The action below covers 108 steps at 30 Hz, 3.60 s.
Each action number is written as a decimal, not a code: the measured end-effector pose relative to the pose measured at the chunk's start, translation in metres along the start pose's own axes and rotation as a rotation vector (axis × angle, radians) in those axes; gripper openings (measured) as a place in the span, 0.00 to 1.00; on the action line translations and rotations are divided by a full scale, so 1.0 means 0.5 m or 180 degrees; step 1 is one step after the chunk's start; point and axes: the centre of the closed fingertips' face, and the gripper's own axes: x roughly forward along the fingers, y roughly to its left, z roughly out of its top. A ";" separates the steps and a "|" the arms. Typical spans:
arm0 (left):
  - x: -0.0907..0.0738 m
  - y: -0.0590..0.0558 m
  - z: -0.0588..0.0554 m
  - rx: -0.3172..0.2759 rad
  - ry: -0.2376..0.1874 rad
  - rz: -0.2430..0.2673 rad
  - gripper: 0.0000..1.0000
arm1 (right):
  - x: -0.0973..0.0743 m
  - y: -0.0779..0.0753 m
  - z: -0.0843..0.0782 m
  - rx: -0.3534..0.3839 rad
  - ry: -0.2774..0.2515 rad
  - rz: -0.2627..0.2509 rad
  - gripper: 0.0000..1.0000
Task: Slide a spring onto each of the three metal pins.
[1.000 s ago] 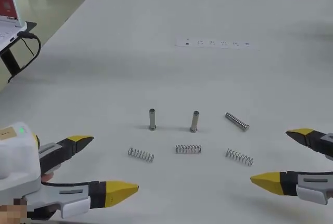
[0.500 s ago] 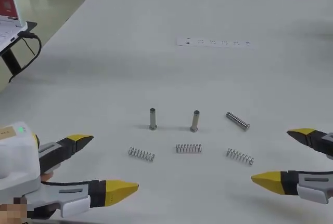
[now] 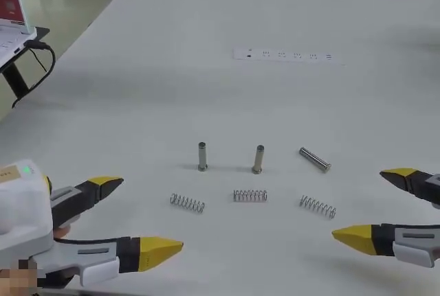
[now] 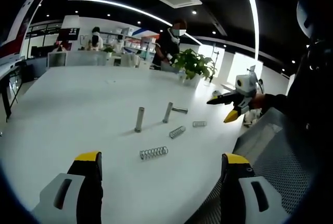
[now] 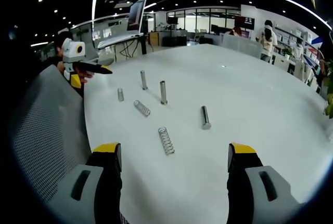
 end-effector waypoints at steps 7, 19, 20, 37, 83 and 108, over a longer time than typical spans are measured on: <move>0.000 0.000 0.001 0.0014 0.0009 0.0004 0.92 | -0.002 -0.003 -0.002 0.0012 -0.0009 -0.0009 0.85; -0.003 -0.002 0.004 0.0029 0.0000 0.0007 0.92 | -0.001 -0.002 -0.002 0.0012 -0.0005 -0.0005 0.84; -0.003 -0.002 0.005 0.0033 -0.0001 0.0006 0.92 | -0.001 -0.002 -0.002 0.0011 -0.0004 -0.0005 0.84; -0.008 -0.009 0.019 0.0050 -0.0036 0.0003 0.91 | 0.002 -0.008 0.014 -0.0044 -0.0013 0.0003 0.84; -0.015 -0.011 0.034 0.0101 -0.0116 0.0044 0.88 | 0.124 -0.091 0.140 -0.0503 0.0228 0.0151 0.67; -0.015 -0.012 0.042 0.0163 -0.0151 0.0062 0.88 | 0.200 -0.119 0.124 -0.0494 0.0643 0.0134 0.47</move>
